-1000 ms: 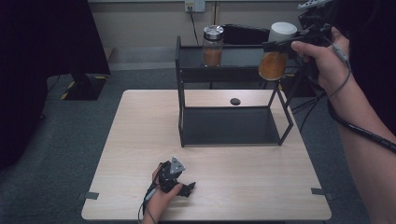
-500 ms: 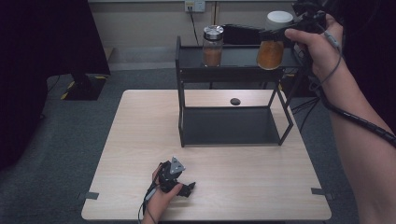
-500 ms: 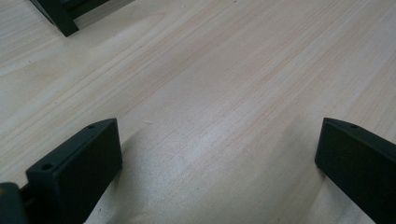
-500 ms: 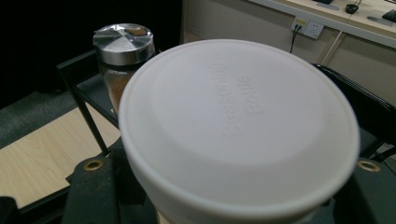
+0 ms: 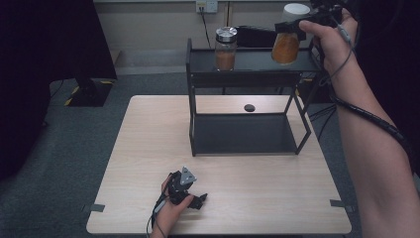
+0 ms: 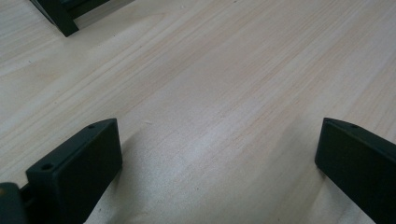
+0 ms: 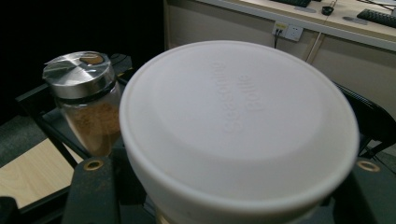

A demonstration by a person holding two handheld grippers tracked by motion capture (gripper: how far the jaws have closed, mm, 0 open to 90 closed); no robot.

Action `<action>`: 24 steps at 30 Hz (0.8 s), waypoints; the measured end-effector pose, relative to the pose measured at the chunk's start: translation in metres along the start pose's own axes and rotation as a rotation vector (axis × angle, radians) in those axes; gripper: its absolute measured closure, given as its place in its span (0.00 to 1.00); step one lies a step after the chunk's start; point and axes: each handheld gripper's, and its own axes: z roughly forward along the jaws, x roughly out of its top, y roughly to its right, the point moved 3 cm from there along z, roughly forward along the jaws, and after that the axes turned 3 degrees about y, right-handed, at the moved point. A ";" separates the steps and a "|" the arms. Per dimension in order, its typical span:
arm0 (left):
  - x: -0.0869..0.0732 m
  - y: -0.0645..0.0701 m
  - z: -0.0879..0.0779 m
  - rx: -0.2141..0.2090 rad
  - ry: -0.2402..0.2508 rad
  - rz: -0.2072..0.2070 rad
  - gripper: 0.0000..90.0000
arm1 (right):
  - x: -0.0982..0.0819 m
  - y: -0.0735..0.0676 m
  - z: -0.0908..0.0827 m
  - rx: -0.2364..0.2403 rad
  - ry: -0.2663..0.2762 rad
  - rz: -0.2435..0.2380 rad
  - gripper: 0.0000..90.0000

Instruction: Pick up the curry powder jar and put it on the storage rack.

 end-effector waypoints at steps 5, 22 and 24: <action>0.000 0.000 0.000 0.000 0.001 0.000 0.00 | 0.001 0.000 0.009 -0.030 -0.015 -0.012 0.38; 0.000 0.000 0.000 0.000 0.000 0.000 0.00 | -0.004 0.006 0.031 -0.046 -0.017 0.007 0.38; 0.000 0.000 0.000 0.000 0.000 0.000 0.00 | -0.005 0.007 0.033 -0.044 -0.020 0.004 0.38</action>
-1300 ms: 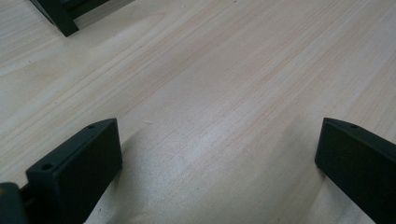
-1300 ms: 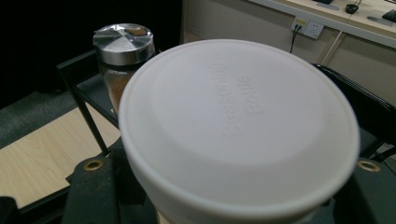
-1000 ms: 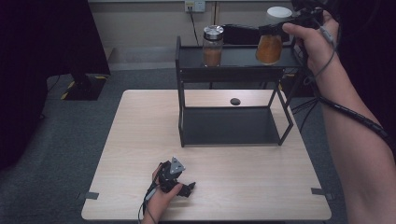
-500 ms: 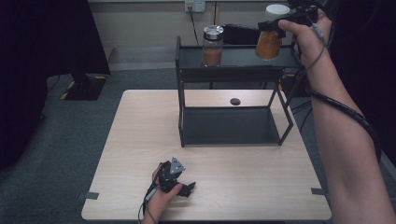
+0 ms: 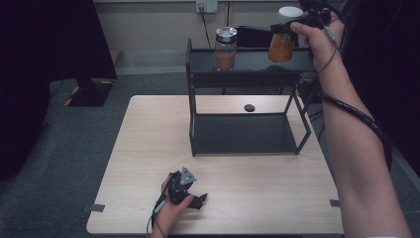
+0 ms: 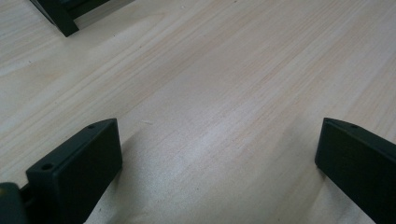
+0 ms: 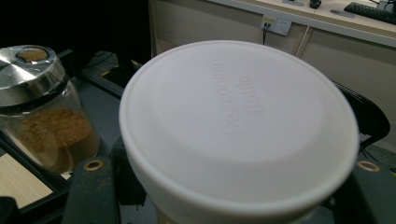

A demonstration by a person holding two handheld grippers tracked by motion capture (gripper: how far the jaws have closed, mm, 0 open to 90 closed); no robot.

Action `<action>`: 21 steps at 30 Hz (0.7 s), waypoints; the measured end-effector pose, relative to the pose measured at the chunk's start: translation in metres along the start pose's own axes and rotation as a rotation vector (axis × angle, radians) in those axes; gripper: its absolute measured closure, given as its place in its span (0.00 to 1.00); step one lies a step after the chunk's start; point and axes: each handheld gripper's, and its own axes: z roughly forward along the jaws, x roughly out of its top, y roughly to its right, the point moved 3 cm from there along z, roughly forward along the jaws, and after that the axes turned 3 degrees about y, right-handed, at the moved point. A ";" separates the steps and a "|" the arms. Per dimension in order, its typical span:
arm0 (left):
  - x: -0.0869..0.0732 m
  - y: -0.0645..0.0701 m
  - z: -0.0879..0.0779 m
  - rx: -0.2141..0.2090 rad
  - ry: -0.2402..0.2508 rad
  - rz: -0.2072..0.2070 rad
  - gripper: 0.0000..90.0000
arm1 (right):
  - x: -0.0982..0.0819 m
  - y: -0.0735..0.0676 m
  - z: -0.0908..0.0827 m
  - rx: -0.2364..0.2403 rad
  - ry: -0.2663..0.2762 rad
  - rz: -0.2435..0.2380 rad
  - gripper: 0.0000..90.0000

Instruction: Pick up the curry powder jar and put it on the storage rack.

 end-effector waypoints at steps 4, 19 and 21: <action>0.000 0.000 0.000 0.000 0.001 0.000 0.00 | -0.002 -0.001 0.005 -0.008 -0.008 0.000 0.38; 0.000 0.000 0.000 -0.001 0.000 0.000 0.00 | -0.006 0.001 0.016 0.001 -0.014 0.012 0.38; 0.000 0.000 0.000 -0.001 -0.001 0.000 0.00 | -0.007 0.001 0.016 0.002 -0.011 0.017 0.38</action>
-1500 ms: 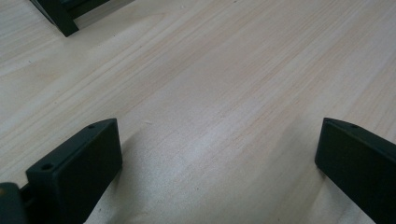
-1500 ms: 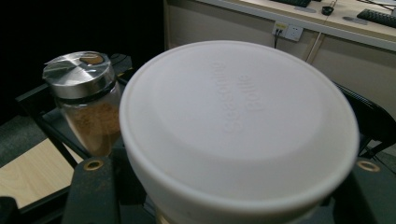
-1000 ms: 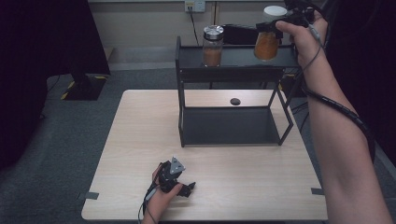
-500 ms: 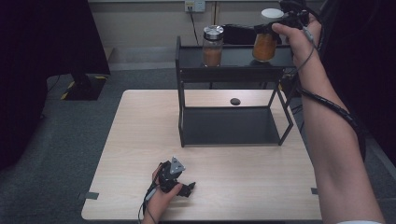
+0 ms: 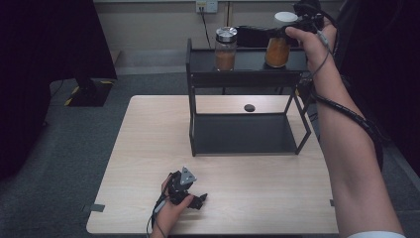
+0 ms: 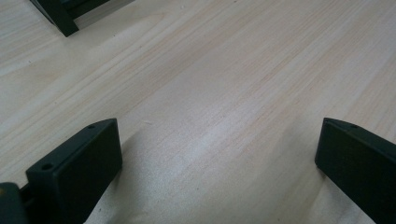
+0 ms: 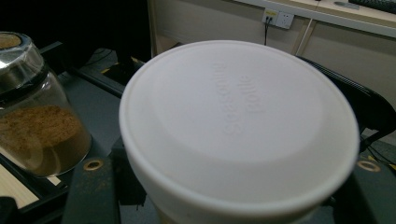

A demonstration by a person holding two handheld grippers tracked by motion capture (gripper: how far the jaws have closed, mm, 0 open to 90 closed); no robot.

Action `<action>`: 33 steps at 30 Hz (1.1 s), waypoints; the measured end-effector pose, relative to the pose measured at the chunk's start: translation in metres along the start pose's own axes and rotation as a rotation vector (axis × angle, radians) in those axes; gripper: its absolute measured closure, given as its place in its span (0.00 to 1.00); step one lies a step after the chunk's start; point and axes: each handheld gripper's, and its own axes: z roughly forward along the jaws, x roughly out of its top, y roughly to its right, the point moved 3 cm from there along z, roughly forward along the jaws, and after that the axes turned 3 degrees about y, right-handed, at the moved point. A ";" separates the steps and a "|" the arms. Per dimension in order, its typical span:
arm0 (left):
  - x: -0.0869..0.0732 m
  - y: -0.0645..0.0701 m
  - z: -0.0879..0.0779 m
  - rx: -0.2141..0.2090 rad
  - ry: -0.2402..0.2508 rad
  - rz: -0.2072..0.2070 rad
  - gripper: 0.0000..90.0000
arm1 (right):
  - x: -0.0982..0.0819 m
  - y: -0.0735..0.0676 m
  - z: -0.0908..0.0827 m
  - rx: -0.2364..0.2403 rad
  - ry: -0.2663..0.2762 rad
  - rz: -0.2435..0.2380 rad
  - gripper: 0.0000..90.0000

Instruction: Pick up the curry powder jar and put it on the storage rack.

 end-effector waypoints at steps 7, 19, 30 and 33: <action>0.000 0.000 0.000 0.000 0.001 0.001 0.00 | -0.003 0.001 -0.001 0.004 0.009 0.007 0.38; 0.000 0.000 0.000 0.000 0.000 0.000 0.00 | -0.005 -0.001 0.001 0.000 0.017 0.024 0.33; 0.000 0.000 0.000 0.000 0.000 0.000 0.00 | -0.001 -0.016 0.006 -0.024 -0.005 0.000 0.11; 0.000 0.000 0.000 0.000 0.001 0.000 0.00 | -0.002 -0.015 0.006 -0.024 0.002 0.009 0.10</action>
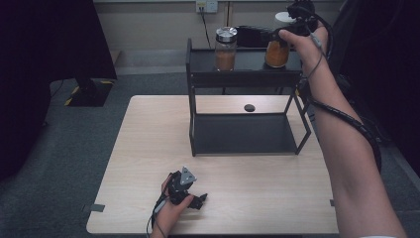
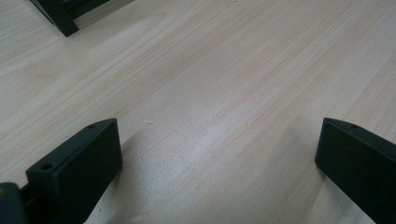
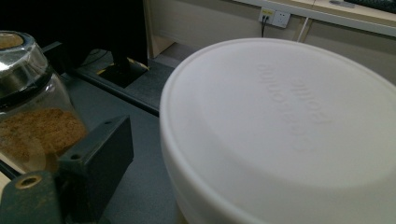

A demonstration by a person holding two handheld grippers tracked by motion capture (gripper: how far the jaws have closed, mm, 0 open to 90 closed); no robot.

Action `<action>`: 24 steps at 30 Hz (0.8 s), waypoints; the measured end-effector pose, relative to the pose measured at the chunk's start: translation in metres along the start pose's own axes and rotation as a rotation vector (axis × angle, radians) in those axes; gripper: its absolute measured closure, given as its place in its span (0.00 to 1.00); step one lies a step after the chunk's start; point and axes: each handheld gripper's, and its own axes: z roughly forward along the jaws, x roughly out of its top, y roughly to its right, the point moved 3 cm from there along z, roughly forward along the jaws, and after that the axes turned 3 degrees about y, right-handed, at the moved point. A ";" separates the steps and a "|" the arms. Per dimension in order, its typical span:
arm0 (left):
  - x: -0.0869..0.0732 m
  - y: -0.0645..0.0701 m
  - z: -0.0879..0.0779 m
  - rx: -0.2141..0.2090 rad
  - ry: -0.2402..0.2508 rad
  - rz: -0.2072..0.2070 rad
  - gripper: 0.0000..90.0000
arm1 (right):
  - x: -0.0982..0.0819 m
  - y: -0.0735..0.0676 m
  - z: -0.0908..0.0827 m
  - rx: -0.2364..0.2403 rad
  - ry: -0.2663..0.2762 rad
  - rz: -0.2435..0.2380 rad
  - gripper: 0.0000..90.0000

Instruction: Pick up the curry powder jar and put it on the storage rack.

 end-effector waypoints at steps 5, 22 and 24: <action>0.000 0.000 0.000 -0.001 0.000 0.000 0.00 | -0.005 -0.003 -0.002 -0.037 0.028 0.025 0.02; 0.000 0.000 0.000 0.000 0.001 0.000 0.00 | -0.010 -0.001 -0.019 -0.014 0.033 0.016 0.00; 0.000 0.000 0.000 -0.001 0.000 0.000 0.00 | -0.011 -0.003 -0.021 -0.019 0.035 0.015 0.00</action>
